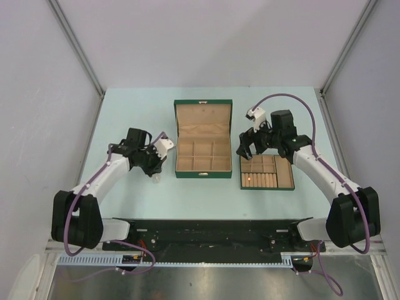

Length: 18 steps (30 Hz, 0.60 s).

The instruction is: Organize the mixed jewelry

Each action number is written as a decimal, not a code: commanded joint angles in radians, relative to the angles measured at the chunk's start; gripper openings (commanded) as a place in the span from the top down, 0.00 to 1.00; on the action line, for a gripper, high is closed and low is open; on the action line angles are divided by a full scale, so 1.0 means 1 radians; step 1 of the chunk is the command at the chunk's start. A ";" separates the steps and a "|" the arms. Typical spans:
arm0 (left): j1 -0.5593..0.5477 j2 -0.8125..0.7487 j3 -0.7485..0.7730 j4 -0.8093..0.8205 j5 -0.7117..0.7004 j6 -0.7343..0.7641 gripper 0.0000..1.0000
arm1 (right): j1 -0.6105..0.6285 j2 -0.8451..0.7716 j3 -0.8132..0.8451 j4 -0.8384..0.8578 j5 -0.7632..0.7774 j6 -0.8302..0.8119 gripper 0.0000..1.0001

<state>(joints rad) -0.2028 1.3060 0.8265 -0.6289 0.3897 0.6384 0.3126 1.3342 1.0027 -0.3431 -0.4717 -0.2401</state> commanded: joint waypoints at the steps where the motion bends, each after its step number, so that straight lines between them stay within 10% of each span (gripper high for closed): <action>1: -0.006 -0.053 0.074 -0.083 0.070 0.037 1.00 | 0.031 -0.017 0.046 0.015 -0.025 -0.008 0.00; 18: -0.006 -0.128 0.401 -0.319 0.273 0.015 1.00 | 0.141 0.023 0.281 -0.077 -0.160 -0.028 0.00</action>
<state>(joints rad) -0.2028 1.2072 1.1481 -0.8665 0.5583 0.6533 0.4175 1.3506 1.2030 -0.3977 -0.5926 -0.2493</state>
